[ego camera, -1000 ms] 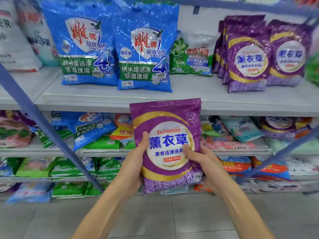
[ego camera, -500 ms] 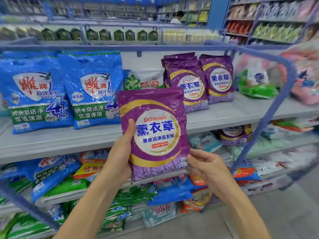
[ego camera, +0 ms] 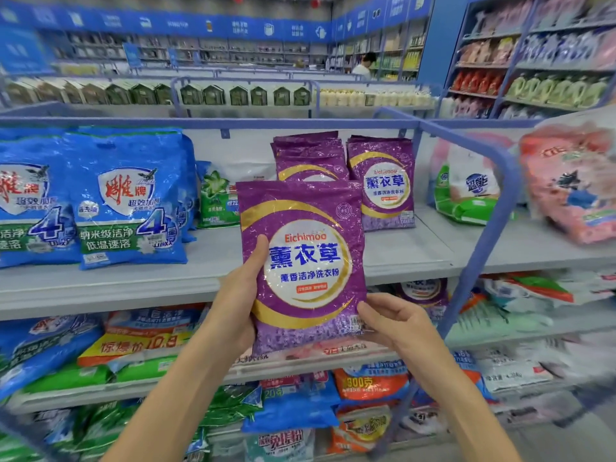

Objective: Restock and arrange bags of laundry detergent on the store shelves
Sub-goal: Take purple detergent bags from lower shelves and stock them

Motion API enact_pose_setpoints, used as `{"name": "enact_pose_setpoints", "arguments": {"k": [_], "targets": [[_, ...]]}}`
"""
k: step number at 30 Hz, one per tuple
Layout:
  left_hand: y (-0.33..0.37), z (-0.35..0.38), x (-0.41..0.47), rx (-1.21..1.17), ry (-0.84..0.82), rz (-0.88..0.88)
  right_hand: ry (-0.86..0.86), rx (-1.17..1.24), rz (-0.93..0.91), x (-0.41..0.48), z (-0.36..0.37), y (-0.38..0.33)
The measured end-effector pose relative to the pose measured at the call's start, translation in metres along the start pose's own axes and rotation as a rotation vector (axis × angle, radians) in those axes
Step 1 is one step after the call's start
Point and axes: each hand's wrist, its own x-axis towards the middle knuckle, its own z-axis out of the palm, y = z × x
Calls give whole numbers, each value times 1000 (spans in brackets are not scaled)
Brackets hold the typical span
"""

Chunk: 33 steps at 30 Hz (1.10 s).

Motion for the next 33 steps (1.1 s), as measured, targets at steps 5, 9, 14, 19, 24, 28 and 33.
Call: {"name": "enact_pose_setpoints", "arguments": {"k": [5, 9, 14, 19, 24, 28, 33], "targets": [[-7, 38, 15, 46, -11, -2, -9, 24, -26, 26, -17, -20], [-11, 67, 38, 99, -45, 26, 74, 115, -58, 57, -27, -40], [-16, 97, 83, 49, -58, 81, 234, 166, -74, 106, -48, -59], [-5, 132, 130, 25, -115, 180, 327, 193, -106, 156, -74, -74], [0, 170, 180, 53, -135, 240, 408, 183, -150, 200, -102, -82], [-9, 192, 216, 70, -122, 257, 477, 180, -156, 234, -123, -71], [-16, 212, 247, 40, 14, 249, 551, 185, -144, 275, -137, -61]]}}
